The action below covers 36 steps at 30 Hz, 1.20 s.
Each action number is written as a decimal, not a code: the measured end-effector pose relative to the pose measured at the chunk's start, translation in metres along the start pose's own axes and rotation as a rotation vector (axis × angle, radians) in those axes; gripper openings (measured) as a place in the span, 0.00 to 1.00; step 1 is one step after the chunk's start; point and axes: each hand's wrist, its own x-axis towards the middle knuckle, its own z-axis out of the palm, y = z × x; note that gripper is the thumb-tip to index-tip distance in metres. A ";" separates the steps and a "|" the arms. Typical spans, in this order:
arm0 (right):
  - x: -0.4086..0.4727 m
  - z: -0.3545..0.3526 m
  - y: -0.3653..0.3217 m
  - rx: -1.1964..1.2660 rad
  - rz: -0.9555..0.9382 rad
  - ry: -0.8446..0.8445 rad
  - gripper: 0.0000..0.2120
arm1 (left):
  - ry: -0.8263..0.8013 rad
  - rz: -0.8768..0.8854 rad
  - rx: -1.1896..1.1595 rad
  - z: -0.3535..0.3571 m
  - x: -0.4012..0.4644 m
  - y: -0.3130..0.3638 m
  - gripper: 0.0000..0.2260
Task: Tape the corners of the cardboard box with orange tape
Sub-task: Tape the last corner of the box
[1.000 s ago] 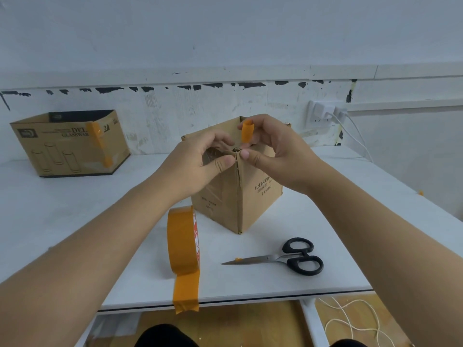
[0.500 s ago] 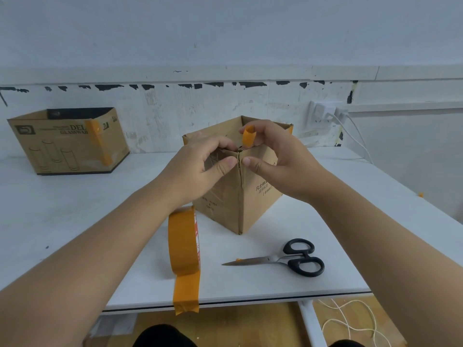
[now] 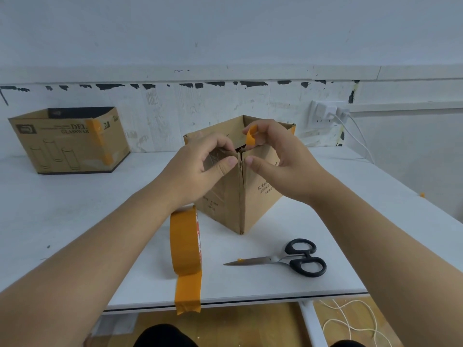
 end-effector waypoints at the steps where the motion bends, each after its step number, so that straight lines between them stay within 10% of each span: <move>1: 0.000 0.000 -0.001 -0.009 0.004 -0.001 0.17 | -0.001 0.000 0.003 0.000 0.000 0.000 0.04; 36: 0.000 -0.002 -0.001 -0.004 -0.020 -0.009 0.11 | 0.035 -0.096 0.066 0.006 0.007 0.006 0.08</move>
